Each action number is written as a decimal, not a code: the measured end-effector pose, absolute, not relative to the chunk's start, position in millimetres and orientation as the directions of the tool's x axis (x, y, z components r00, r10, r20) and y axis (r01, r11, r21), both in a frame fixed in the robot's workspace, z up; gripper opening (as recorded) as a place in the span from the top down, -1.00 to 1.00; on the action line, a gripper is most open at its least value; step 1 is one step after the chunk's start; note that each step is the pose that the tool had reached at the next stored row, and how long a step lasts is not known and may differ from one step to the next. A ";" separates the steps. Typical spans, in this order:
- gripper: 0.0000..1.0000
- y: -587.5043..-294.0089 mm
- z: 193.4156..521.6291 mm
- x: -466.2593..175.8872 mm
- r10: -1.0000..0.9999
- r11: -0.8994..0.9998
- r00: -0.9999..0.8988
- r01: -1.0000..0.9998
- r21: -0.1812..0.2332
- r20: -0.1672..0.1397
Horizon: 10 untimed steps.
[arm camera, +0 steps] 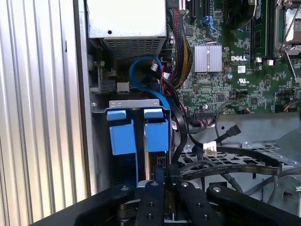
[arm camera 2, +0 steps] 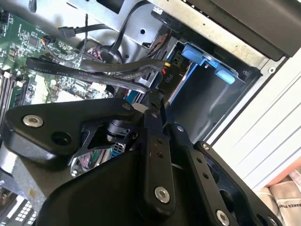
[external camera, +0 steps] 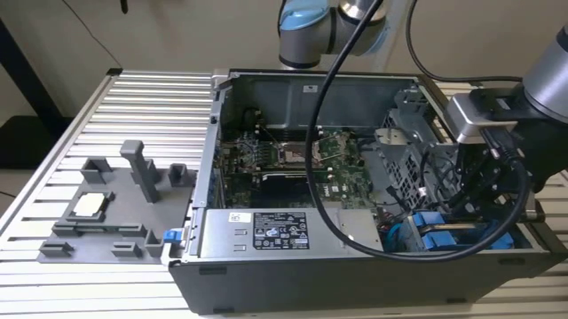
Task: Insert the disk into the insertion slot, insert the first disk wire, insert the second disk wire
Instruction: 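Insert the second disk wire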
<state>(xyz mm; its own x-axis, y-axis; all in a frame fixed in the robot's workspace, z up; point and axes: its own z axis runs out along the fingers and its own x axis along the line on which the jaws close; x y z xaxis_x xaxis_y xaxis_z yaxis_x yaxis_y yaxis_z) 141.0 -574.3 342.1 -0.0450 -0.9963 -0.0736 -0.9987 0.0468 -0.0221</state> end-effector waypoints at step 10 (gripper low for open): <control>0.69 -573.9 343.3 141.0 -0.996 0.047 -0.045 -0.999 -0.021 -0.075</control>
<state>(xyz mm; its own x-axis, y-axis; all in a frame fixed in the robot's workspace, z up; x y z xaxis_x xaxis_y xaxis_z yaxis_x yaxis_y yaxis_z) 141.0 -573.9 343.3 -0.0453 -0.9961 -0.0752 -0.9987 0.0470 -0.0212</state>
